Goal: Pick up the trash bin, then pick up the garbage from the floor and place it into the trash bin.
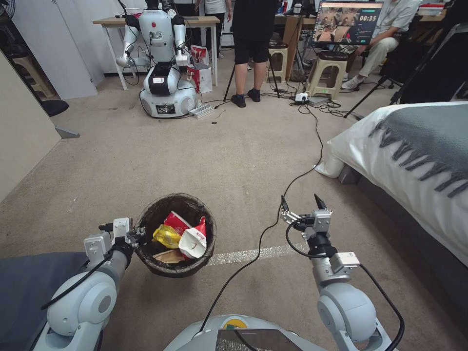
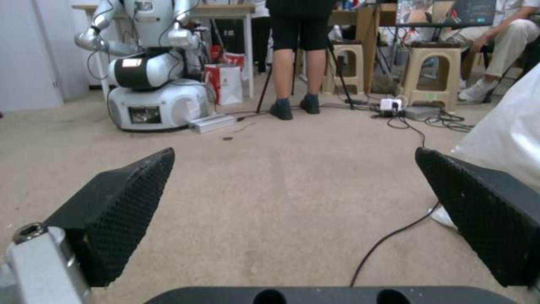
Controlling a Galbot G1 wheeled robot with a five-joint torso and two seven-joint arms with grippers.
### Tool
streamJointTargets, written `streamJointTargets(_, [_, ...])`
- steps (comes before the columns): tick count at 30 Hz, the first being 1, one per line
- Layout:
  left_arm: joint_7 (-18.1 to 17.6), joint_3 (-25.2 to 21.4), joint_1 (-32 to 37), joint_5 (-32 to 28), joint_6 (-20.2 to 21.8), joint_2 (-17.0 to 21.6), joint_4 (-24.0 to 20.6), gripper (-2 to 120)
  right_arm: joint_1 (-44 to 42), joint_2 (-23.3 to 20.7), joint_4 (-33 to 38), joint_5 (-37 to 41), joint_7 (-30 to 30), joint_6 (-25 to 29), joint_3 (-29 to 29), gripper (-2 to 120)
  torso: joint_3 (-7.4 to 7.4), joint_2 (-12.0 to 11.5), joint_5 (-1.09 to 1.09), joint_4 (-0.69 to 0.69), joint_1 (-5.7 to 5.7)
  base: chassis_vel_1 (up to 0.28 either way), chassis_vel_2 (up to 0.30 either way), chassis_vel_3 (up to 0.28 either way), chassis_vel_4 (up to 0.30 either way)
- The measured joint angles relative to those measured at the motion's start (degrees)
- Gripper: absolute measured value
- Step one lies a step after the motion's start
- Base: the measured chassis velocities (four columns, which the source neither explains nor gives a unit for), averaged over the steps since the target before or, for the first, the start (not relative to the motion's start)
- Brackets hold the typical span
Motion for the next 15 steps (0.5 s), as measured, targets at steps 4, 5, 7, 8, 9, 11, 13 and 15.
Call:
streamJointTargets(4, [-0.33, 0.04, -0.05, -0.20, 0.01, -0.37, 1.89, 3, 0.17, 0.00, -0.26, 0.13, 0.06, -0.01, -0.06, 100, 0.00, 0.00, 0.01, 0.01, 0.00, 0.000, 0.000, 0.000, 0.000])
streamJointTargets(5, [-0.36, 0.07, -0.05, -0.29, 0.02, -0.54, 2.70, 3, 0.23, 0.04, -0.36, 0.15, 0.11, -0.02, -0.13, 100, 0.00, 0.00, 0.00, 0.02, 0.00, 0.000, 0.000, 0.000, 0.000])
streamJointTargets(7, [-0.37, 0.12, -0.07, -0.33, 0.02, -0.67, 3.49, 3, 0.30, 0.09, -0.43, 0.19, 0.18, -0.03, -0.22, 100, 0.00, 0.00, 0.01, 0.01, 0.00, 0.000, 0.000, 0.000, 0.000])
streamJointTargets(8, [-0.37, 0.21, -0.12, -0.33, 0.02, -0.78, 4.23, 3, 0.33, 0.11, -0.48, 0.26, 0.29, -0.04, -0.33, 100, 0.00, 0.00, 0.01, 0.02, 0.00, 0.000, 0.000, 0.000, 0.000])
streamJointTargets(9, [-0.37, 0.37, -0.24, -0.29, 0.02, -0.90, 5.09, 3, 0.36, 0.13, -0.53, 0.36, 0.41, -0.05, -0.39, 100, 0.00, 0.00, 0.00, 0.01, 0.00, 0.000, 0.000, 0.000, 0.000])
streamJointTargets(11, [-0.36, 0.47, -0.34, -0.17, 0.09, -0.96, 5.64, 3, 0.36, 0.14, -0.54, 0.41, 0.46, -0.05, -0.41, 100, 0.00, 0.00, 0.01, 0.01, 0.00, 0.000, 0.000, 0.000, 0.000])
streamJointTargets(13, [-0.36, 0.63, -0.59, 0.18, 0.14, -1.08, 6.85, 3, 0.32, 0.12, -0.56, 0.55, 0.55, -0.06, -0.42, 100, 0.00, 0.00, 0.00, 0.01, 0.00, 0.000, 0.000, 0.000, 0.000])
streamJointTargets(15, [-0.34, 0.67, -0.73, 0.52, 0.14, -1.08, 7.55, 3, 0.32, 0.06, -0.56, 0.66, 0.60, -0.06, -0.42, 100, 0.00, 0.00, 0.01, 0.01, 0.00, 0.000, 0.000, 0.000, 0.000])
